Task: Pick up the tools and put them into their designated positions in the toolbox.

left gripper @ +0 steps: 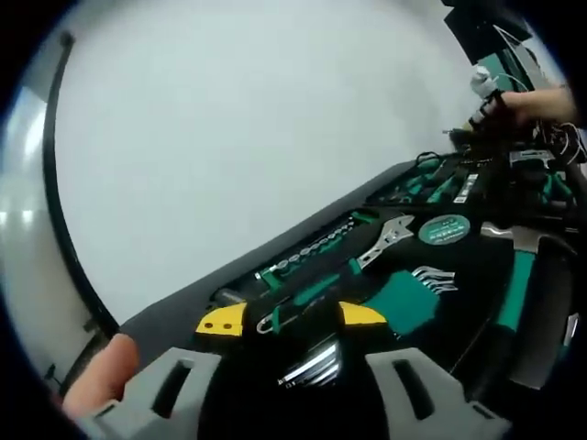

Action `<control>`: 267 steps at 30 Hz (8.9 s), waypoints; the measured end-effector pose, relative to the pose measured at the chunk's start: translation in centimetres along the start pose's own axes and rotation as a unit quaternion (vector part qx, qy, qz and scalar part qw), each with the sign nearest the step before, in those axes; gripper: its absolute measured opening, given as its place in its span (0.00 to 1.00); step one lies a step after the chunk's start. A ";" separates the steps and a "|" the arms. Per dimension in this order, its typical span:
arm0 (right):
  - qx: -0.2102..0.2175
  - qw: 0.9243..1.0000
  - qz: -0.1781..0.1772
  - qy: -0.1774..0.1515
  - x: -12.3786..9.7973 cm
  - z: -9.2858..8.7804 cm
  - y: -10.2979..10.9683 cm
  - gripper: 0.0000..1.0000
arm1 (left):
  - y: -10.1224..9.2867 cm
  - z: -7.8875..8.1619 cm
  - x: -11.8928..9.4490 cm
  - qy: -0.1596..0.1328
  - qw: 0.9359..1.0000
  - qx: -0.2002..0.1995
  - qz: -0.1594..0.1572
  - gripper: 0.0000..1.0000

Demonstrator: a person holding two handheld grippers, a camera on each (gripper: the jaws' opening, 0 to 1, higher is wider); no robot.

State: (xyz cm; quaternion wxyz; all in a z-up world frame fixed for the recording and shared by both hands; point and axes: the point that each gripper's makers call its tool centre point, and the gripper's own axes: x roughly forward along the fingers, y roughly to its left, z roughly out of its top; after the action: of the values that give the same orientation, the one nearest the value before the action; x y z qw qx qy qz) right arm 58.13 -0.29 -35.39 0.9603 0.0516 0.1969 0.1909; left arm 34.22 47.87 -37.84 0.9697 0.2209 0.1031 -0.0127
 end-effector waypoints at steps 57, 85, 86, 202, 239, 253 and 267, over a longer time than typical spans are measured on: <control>-0.387 0.903 0.116 0.145 -15.7 -12.1 9.5 0.00 | 0.1 0.1 0.2 -0.007 1.000 0.009 -0.011 0.32; -0.605 0.694 0.390 0.022 -17.0 -10.7 19.5 0.18 | -0.3 0.1 0.1 -0.008 1.000 0.007 -0.016 0.32; -0.597 0.700 0.391 0.034 -16.7 -10.9 19.5 0.18 | -0.3 0.1 0.1 -0.007 1.000 0.005 -0.016 0.32; -0.271 0.934 0.123 -0.199 -9.7 -5.2 15.5 0.00 | -22.2 11.5 -0.7 0.019 0.959 -0.104 -0.263 0.10; -0.215 0.938 0.101 -0.251 -9.5 -4.3 13.5 0.04 | -27.1 12.9 1.2 0.041 0.889 -0.150 -0.432 0.00; -0.236 0.935 0.098 -0.246 -9.3 -4.5 13.8 0.05 | -28.5 9.4 2.3 0.234 0.857 0.151 -0.434 0.09; -0.215 0.937 0.108 -0.254 -9.5 -4.2 13.6 0.05 | -28.1 10.0 2.2 0.229 0.876 0.121 -0.407 0.05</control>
State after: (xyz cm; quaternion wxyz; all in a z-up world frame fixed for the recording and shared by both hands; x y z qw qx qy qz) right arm 43.72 8.70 -33.45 0.9401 -0.0888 -0.1061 0.3114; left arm 36.37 18.24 -41.45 0.7939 0.2720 0.4007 -0.3677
